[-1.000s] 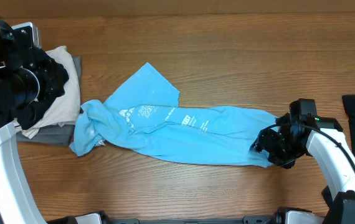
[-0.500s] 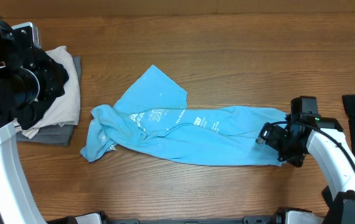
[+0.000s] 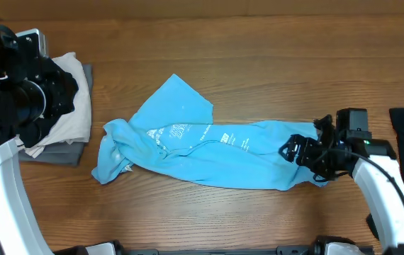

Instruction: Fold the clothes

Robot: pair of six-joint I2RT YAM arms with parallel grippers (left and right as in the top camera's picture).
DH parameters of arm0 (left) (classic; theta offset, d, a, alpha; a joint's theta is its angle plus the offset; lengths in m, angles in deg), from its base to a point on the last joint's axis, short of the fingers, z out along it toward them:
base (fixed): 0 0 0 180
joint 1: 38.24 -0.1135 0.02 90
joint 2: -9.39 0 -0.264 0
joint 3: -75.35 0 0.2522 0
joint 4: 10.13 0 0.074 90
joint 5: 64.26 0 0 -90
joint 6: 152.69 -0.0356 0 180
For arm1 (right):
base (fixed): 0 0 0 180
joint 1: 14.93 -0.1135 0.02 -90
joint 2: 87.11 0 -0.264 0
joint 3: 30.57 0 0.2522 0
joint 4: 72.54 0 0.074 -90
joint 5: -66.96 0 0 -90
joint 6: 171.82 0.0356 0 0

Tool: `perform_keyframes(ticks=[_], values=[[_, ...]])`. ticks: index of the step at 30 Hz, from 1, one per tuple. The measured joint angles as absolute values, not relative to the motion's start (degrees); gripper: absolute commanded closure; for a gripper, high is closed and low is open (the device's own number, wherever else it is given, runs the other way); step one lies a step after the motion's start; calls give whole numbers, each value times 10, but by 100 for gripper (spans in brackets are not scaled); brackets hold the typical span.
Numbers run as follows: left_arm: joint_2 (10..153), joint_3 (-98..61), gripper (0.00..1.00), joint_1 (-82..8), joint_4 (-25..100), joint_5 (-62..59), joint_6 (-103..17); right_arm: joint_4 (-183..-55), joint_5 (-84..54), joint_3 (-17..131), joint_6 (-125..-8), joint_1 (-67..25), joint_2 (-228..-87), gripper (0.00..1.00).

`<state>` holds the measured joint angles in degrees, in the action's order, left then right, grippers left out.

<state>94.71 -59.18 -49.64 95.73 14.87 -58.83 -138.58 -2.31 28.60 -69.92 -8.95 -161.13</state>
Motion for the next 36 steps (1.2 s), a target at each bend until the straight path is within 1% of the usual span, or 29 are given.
perform_keyframes(ticks=[5,9,12,14,17,23,25,28,31,33,36], values=[[967,-592,66,-496,978,148,-589,-1442,-156,292,-598,-90,-1580,0],[989,-592,65,-496,980,145,-589,-1448,-199,292,-561,-90,-1578,0],[997,-591,65,-496,980,133,-596,-1430,-215,293,-550,-90,-1578,0],[997,-591,65,-496,980,127,-600,-1405,-216,296,-556,-90,-1578,0],[997,-591,64,-496,980,121,-604,-1402,-225,327,-564,-90,-1578,0],[997,-591,64,-486,989,117,-613,-1434,-208,493,-593,-90,-1574,0],[997,-591,64,-482,1001,118,-614,-1457,-195,519,-597,-90,-1566,0],[997,-590,62,-480,1003,118,-614,-1500,-181,520,-601,-90,-1558,0],[997,-582,62,-480,1003,117,-614,-1510,-173,496,-603,-90,-1566,1],[997,-570,62,-480,1003,117,-614,-1506,-172,468,-605,-90,-1576,7],[997,-546,62,-480,1003,117,-614,-1485,-169,406,-605,-90,-1602,12]])
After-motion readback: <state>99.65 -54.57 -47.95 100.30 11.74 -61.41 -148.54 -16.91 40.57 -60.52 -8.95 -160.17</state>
